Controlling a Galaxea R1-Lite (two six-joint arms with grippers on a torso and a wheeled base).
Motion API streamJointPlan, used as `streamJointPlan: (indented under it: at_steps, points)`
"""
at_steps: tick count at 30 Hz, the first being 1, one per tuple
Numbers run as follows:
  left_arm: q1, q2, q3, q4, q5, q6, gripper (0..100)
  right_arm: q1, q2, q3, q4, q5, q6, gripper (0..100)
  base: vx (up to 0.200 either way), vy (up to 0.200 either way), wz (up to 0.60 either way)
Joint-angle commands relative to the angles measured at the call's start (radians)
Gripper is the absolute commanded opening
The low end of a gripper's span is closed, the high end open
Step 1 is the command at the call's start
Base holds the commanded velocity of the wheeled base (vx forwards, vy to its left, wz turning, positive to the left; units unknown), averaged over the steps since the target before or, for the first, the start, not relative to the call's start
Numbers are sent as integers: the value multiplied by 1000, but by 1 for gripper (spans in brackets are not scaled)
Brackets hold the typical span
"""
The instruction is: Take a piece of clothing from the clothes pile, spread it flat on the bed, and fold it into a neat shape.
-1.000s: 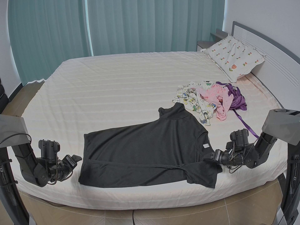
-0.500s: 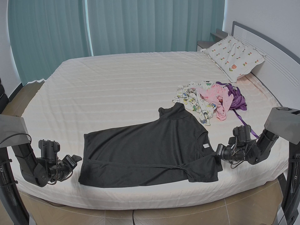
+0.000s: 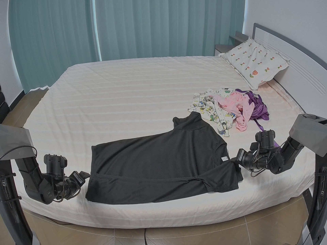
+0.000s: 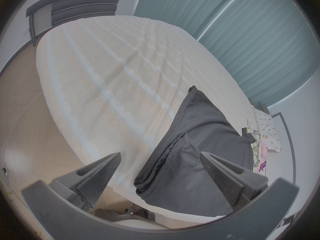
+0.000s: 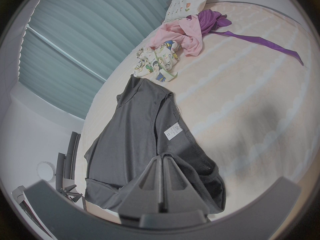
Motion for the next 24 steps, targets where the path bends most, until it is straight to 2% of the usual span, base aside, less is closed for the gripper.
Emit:
streamJointPlan:
  at_steps: [1,9,10,19,24]
  points:
    - [0,18,-2,-2,-1,-1,100,1,7,-9,2,28,1,0,0,0,0]
    - [4,21,-7,-2,-1,-2,100,-8,41,-42,1,30,1,0,0,0,0]
    - [4,21,-7,-2,-1,-2,100,-8,41,-42,1,30,1,100,0,0,0]
    - [-1,-2,-74,0,-39,-14,100,-12,27,1,-1,30,-4,100,0,0,0]
    - [-18,34,-191,10,-72,33,100,-3,18,47,-42,24,14,100,0,0,0]
